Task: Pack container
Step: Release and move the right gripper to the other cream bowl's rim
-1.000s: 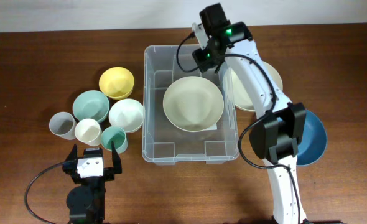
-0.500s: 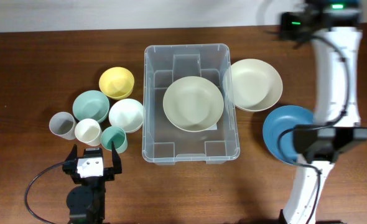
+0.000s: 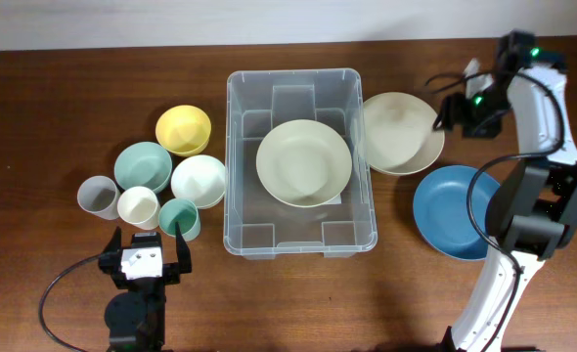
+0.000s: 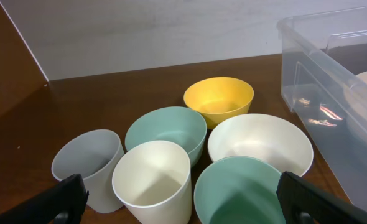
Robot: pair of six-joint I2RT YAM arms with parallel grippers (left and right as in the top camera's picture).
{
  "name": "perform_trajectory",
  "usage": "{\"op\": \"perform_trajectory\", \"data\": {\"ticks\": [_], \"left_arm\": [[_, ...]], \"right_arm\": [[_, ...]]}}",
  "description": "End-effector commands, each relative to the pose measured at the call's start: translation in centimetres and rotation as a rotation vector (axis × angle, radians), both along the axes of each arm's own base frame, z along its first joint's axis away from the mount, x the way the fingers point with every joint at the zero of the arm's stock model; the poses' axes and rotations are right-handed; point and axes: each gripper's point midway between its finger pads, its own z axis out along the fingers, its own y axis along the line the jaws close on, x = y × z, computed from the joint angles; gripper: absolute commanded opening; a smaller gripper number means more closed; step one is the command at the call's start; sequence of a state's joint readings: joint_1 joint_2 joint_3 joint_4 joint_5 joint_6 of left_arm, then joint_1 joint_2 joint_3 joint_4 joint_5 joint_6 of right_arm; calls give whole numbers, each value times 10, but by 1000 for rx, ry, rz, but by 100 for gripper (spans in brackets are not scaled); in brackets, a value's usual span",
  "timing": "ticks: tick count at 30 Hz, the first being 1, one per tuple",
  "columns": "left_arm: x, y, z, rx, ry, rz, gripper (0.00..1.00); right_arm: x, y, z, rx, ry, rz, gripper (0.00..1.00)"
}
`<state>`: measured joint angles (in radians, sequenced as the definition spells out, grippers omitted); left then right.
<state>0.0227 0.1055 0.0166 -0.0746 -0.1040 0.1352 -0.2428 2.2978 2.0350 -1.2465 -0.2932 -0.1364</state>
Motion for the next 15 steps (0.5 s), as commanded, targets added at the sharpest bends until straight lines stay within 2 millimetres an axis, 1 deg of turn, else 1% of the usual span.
{"op": "perform_trajectory", "data": {"ticks": [1, 3, 8, 12, 14, 15], "left_arm": [[0, -2, -2, 11, 3, -14, 99], [0, -2, -2, 11, 3, -14, 99], [0, -2, -2, 11, 3, -14, 99], [0, -2, -2, 11, 3, -14, 99], [0, -2, -2, 11, 3, -14, 99], [0, -2, -2, 11, 3, -14, 99]], "right_arm": [[-7, 19, -18, 81, 2, 80, 67], [-10, 18, -30, 81, 5, 78, 67], [-10, 17, -50, 73, -11, 77, 66], [-7, 18, -64, 68, -34, 72, 60], [-7, 18, -67, 66, -39, 72, 53], [-6, 17, -67, 66, -42, 72, 47]]}}
